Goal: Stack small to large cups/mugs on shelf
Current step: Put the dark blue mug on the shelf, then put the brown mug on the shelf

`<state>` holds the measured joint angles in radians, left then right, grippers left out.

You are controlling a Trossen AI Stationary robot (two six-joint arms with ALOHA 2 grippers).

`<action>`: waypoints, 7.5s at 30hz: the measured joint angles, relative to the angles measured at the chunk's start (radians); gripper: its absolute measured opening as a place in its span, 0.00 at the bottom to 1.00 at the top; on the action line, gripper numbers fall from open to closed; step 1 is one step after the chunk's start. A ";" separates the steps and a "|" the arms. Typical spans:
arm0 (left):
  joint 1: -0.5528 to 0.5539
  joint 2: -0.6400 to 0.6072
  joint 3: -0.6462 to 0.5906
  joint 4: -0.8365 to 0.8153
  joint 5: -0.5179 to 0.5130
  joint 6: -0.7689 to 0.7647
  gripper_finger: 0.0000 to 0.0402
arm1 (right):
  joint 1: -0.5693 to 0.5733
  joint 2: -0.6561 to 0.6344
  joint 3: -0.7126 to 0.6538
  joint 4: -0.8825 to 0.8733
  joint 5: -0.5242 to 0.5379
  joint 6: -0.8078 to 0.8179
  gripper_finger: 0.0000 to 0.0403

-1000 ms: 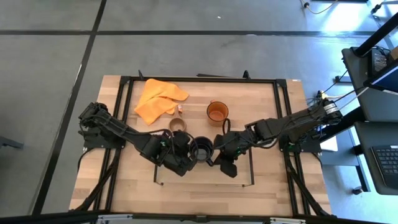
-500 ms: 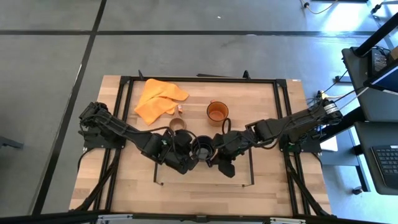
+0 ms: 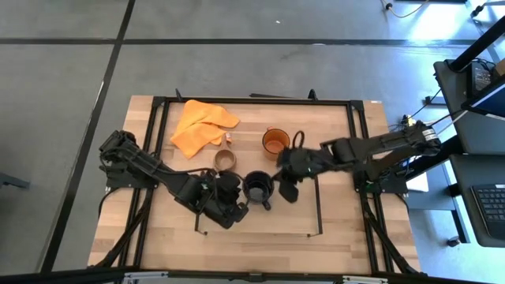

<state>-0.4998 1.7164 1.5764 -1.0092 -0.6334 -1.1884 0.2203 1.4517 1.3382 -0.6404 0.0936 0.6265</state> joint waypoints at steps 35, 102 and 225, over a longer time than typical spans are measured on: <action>-0.049 -0.001 0.000 -0.014 -0.045 -0.086 0.00 | -0.194 0.127 -0.002 0.006 -0.190 -0.088 0.00; -0.090 -0.001 0.000 0.000 -0.055 -0.118 0.03 | 0.092 0.121 0.001 -0.029 -0.112 0.101 0.02; 0.961 -0.076 -0.098 -0.174 0.642 2.085 0.26 | -0.491 -0.013 0.256 -0.275 -0.251 -0.193 0.61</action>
<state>0.4610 1.6402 1.4788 -1.1834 0.0088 0.8967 -0.2703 1.4384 1.5944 -0.9154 -0.1578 0.4332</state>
